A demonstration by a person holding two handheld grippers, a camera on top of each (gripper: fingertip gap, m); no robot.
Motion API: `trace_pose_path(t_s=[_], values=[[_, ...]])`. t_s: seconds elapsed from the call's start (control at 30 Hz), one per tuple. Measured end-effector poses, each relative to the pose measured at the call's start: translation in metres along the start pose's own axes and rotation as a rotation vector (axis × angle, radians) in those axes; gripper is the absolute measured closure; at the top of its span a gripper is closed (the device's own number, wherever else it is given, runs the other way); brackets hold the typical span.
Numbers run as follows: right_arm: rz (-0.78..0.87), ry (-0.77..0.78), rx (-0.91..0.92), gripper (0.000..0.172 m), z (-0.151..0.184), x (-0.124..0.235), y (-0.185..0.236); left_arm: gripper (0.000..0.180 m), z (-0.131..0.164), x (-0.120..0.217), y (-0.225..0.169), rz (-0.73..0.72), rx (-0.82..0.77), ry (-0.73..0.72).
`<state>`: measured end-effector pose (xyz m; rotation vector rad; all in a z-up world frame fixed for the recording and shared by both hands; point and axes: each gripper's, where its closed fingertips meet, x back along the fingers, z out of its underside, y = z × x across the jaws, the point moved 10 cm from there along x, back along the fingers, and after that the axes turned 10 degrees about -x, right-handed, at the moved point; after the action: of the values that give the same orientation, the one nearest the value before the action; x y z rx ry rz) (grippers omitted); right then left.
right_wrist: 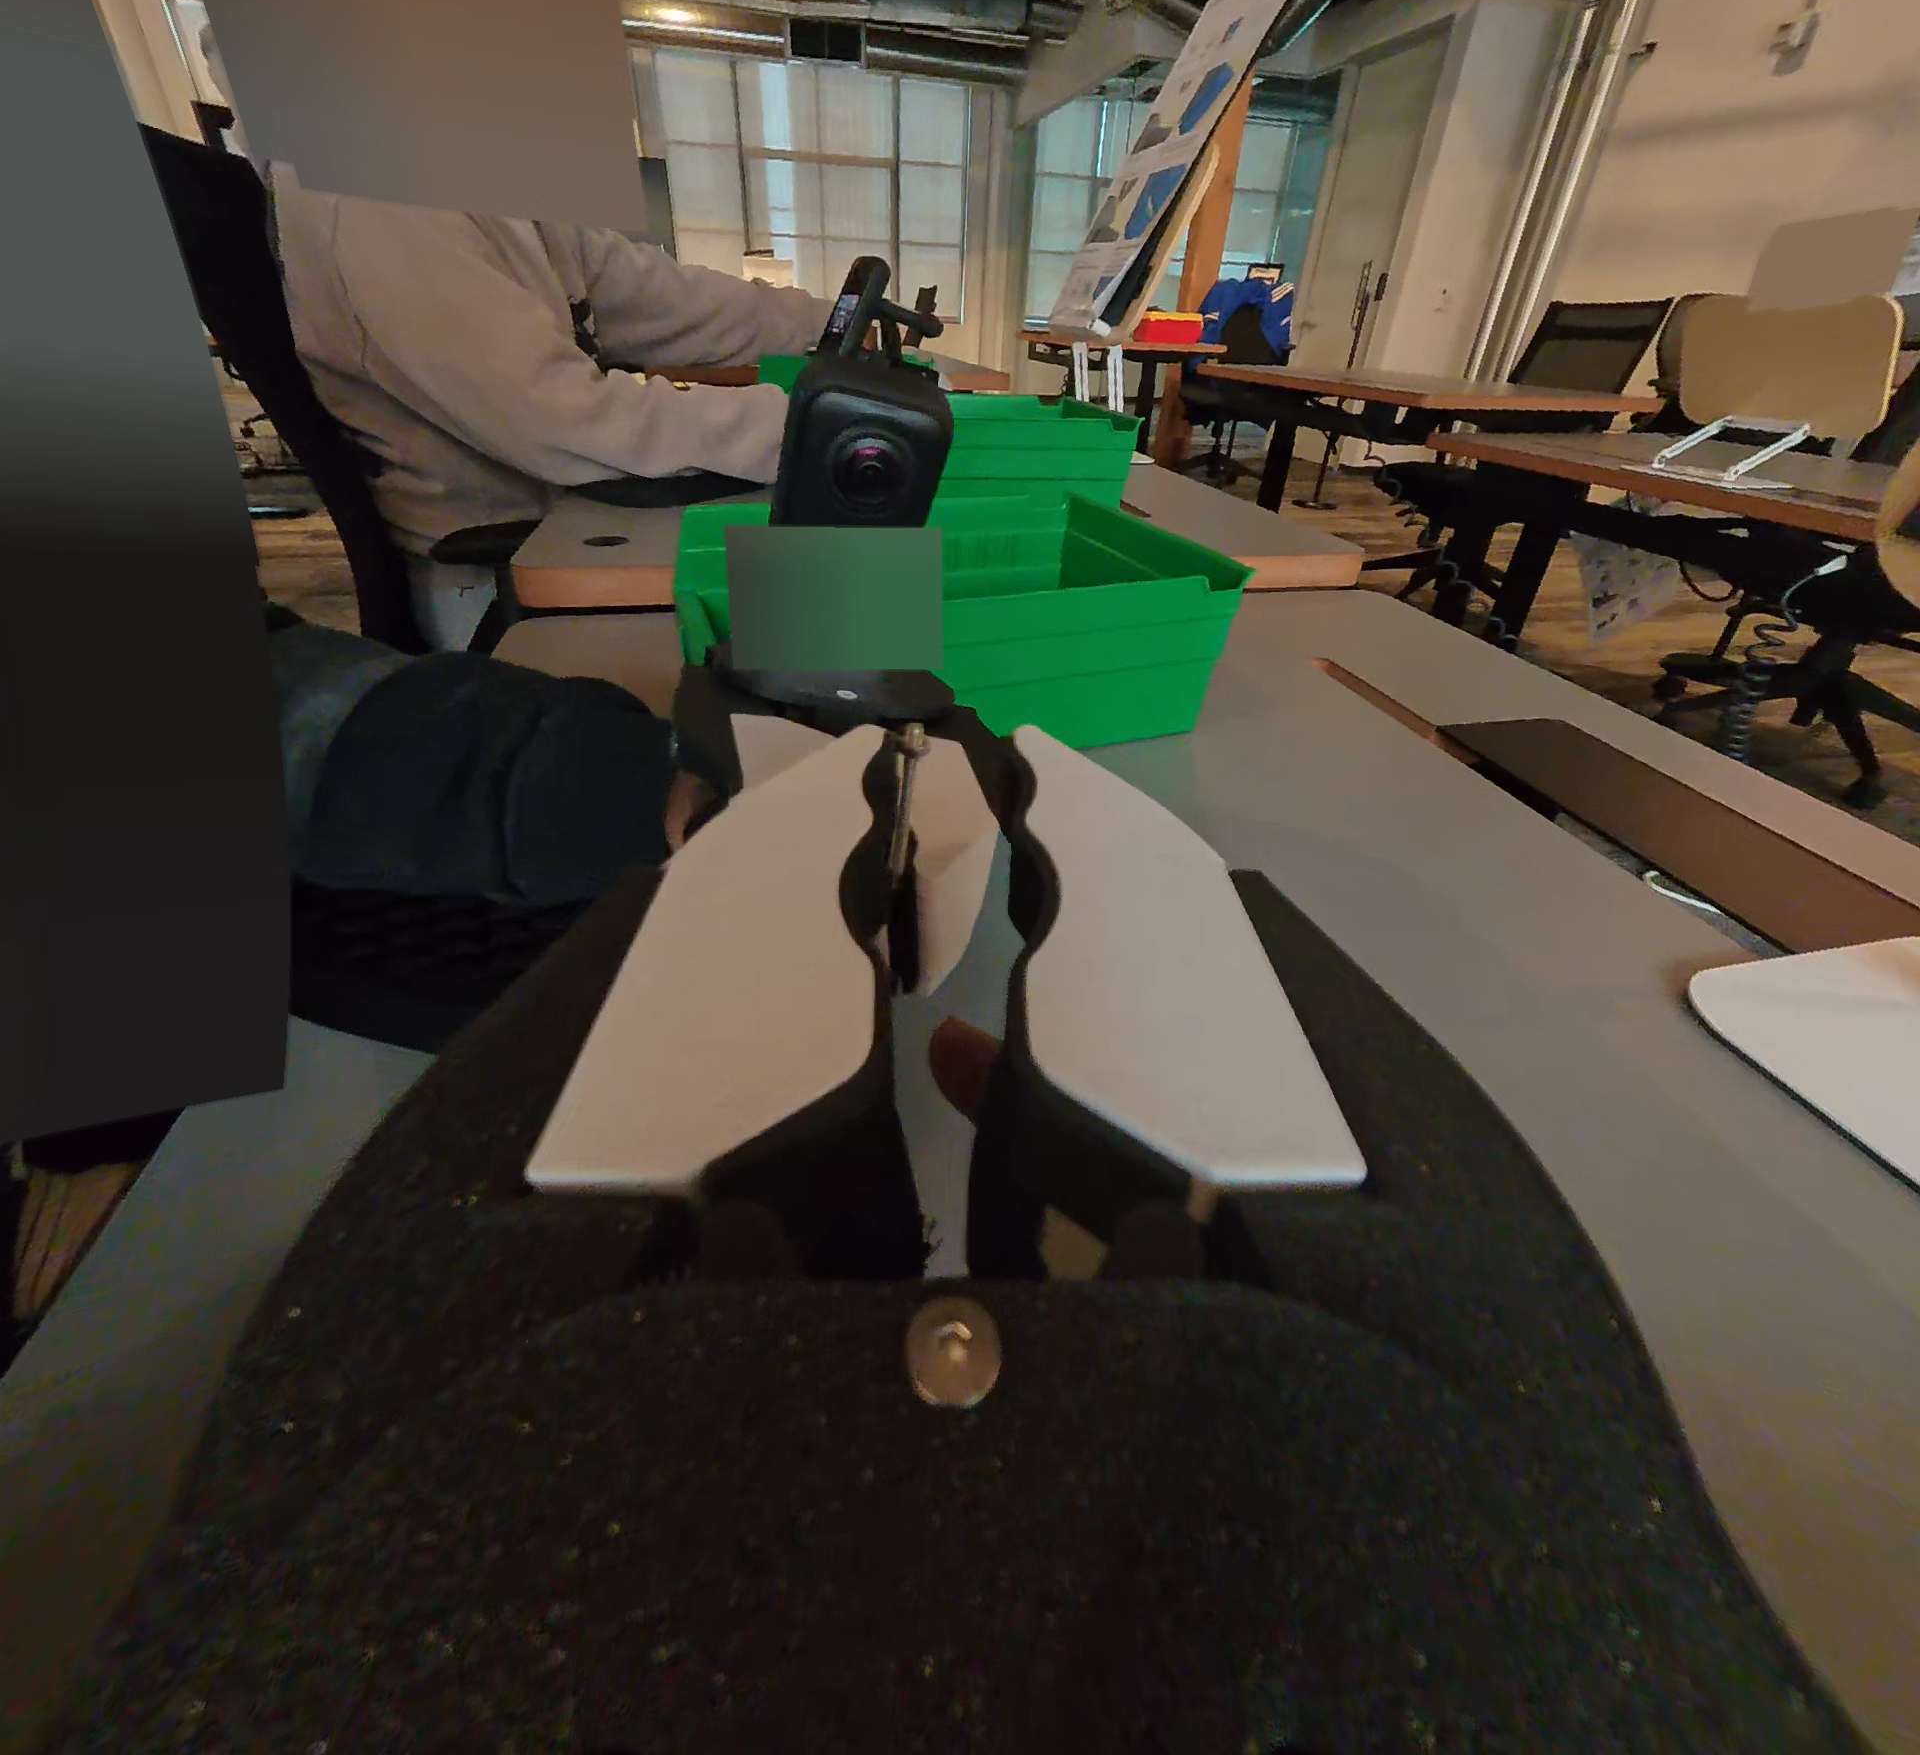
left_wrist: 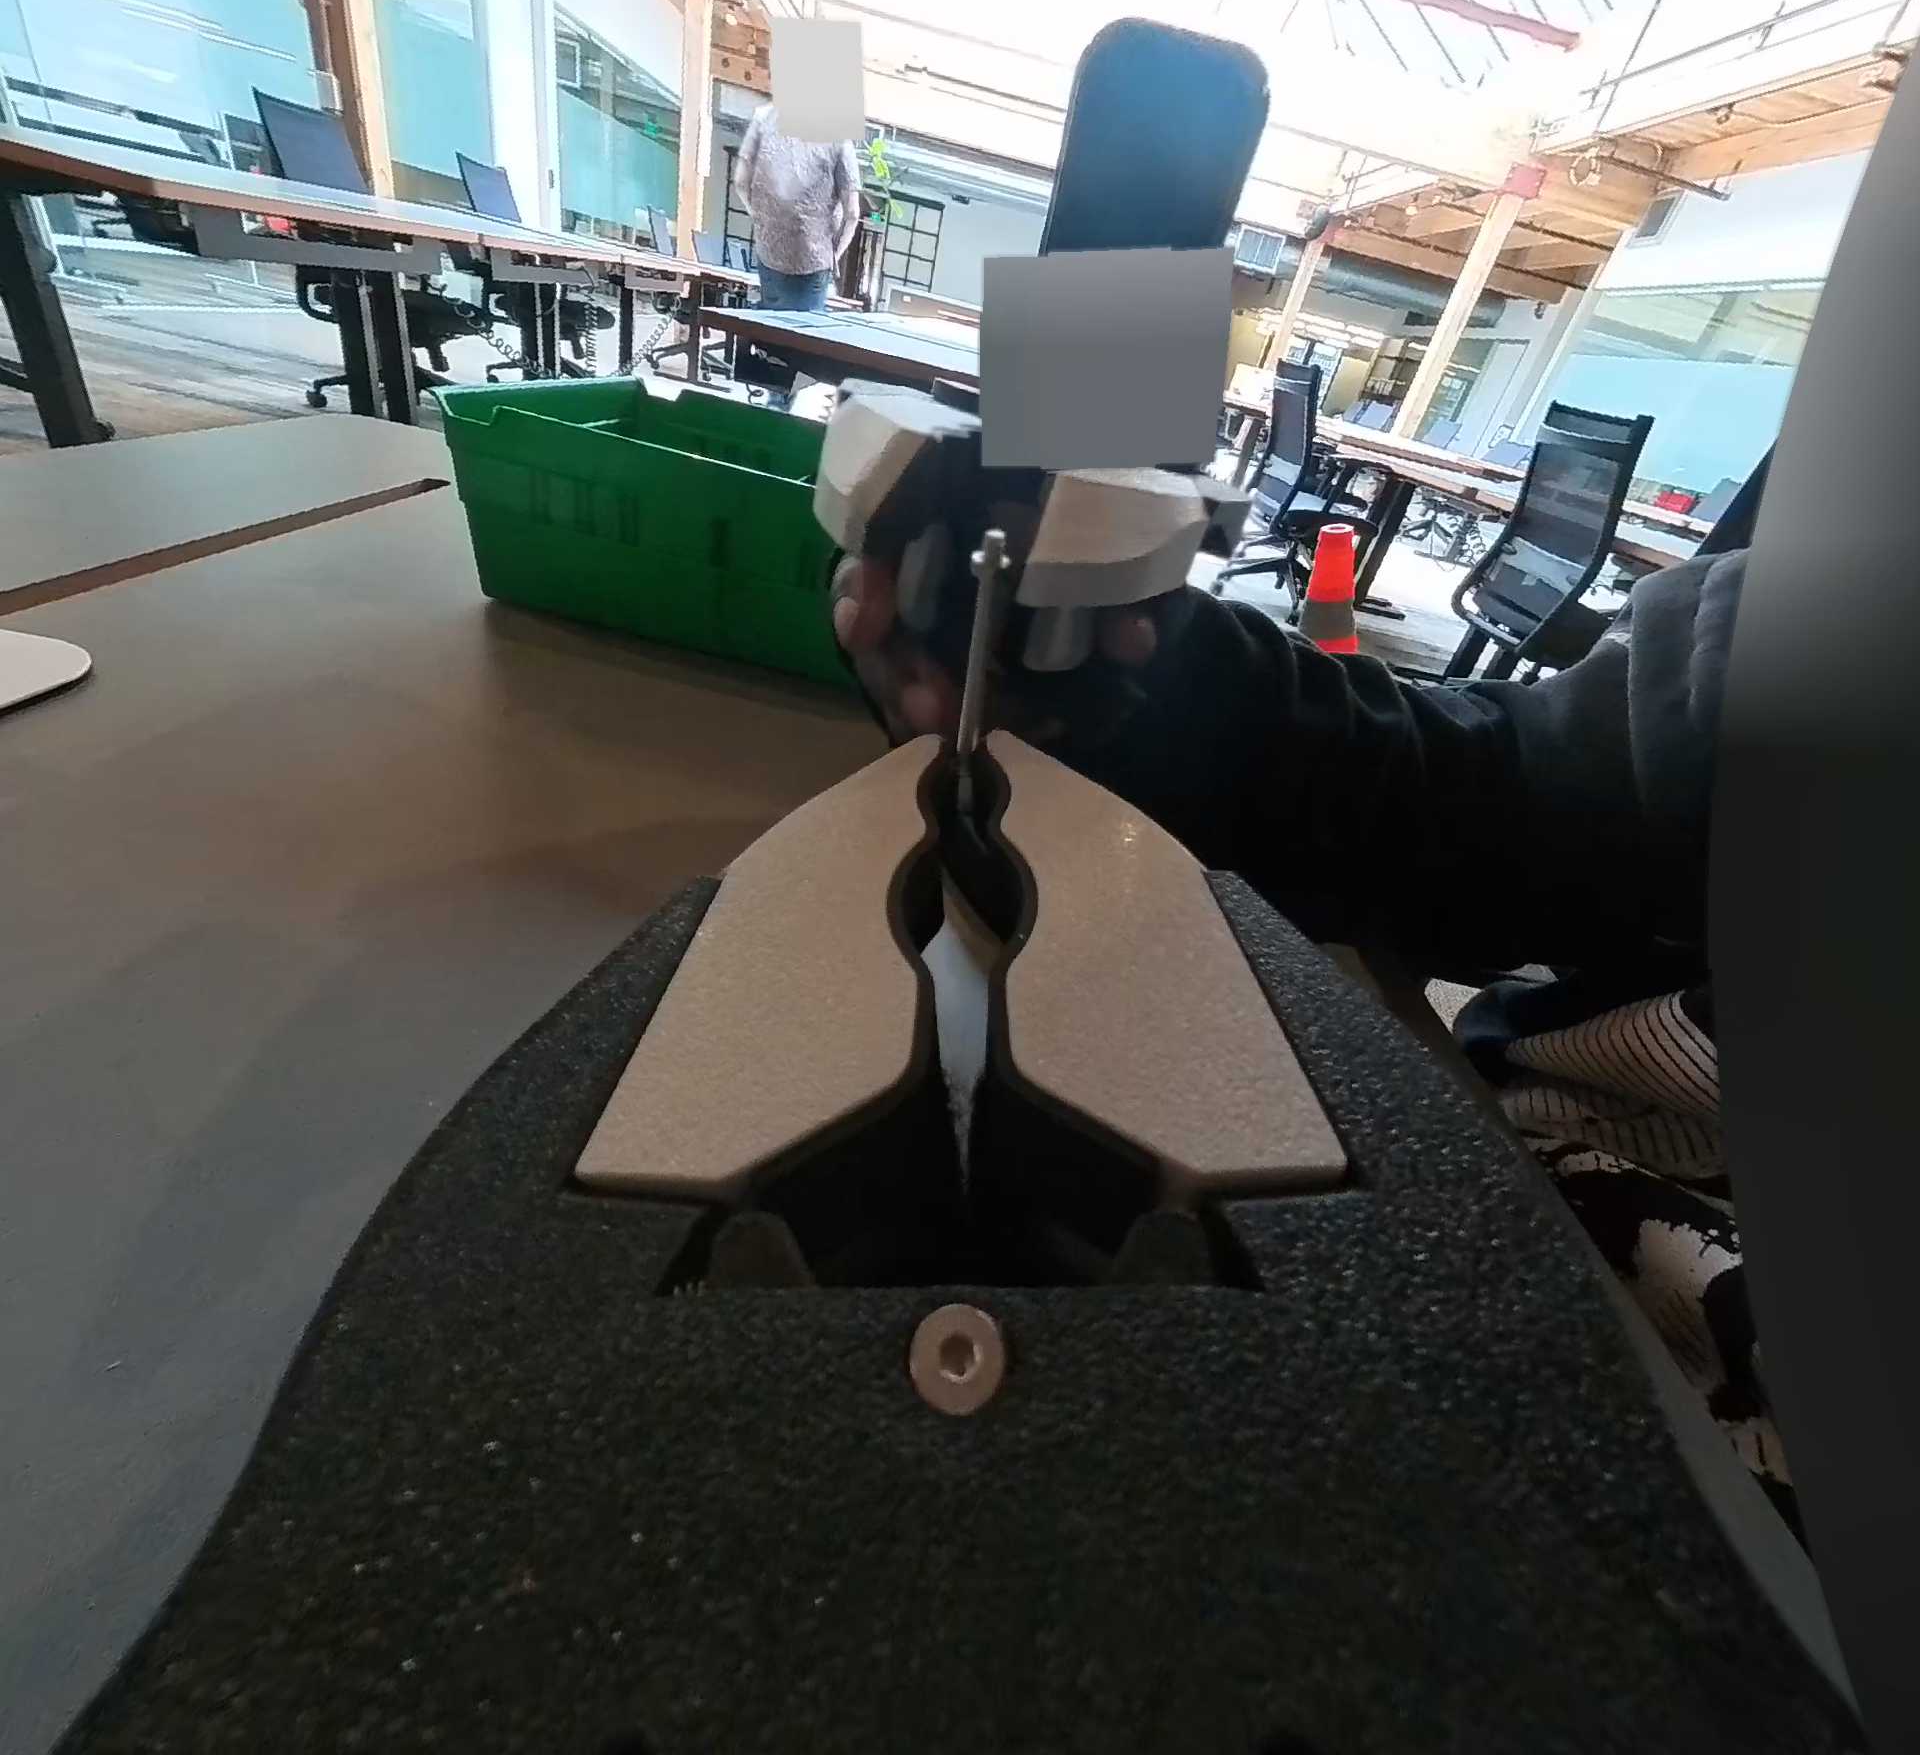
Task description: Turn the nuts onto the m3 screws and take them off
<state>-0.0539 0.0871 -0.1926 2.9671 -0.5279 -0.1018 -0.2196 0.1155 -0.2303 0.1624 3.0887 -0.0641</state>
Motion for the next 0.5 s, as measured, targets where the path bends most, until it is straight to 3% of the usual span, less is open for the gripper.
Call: trace_pose_path(t_s=[0.5], values=[[0.012, -0.016, -0.009, 0.159, -0.0007, 0.0053, -0.0034, 0.179, -0.0009, 0.0015, 0.0008, -0.006, 0.000, -0.010]])
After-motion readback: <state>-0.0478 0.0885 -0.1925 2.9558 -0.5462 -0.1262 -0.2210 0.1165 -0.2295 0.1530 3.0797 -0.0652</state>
